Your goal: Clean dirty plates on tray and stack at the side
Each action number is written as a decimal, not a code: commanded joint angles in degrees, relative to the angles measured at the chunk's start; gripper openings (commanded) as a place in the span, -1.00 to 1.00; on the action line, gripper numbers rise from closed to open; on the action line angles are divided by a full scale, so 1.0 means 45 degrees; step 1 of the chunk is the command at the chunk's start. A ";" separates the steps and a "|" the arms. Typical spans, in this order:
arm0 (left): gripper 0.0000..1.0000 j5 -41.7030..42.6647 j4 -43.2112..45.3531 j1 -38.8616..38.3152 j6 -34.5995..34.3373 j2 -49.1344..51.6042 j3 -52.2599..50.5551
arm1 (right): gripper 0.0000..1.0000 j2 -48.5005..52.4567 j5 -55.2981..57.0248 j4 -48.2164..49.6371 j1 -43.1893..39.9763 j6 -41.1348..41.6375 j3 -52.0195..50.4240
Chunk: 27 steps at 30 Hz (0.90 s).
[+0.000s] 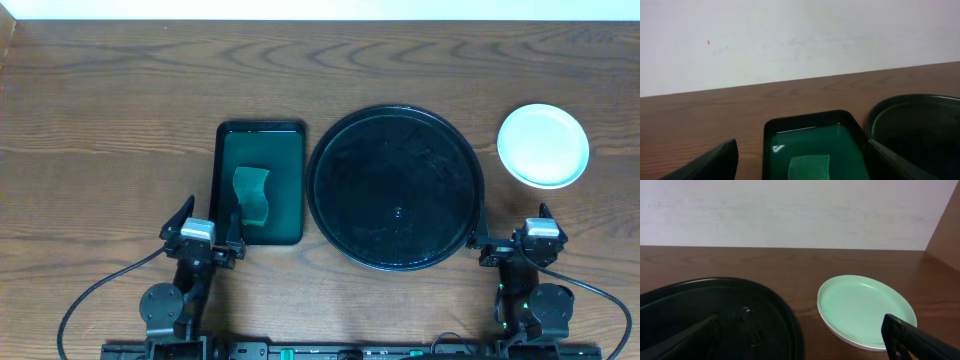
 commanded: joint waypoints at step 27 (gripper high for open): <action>0.61 -0.0039 -0.1375 0.0257 0.0486 -0.0039 -0.0083 | 0.99 -0.0068 0.0078 -0.0044 -0.0058 0.0170 -0.0019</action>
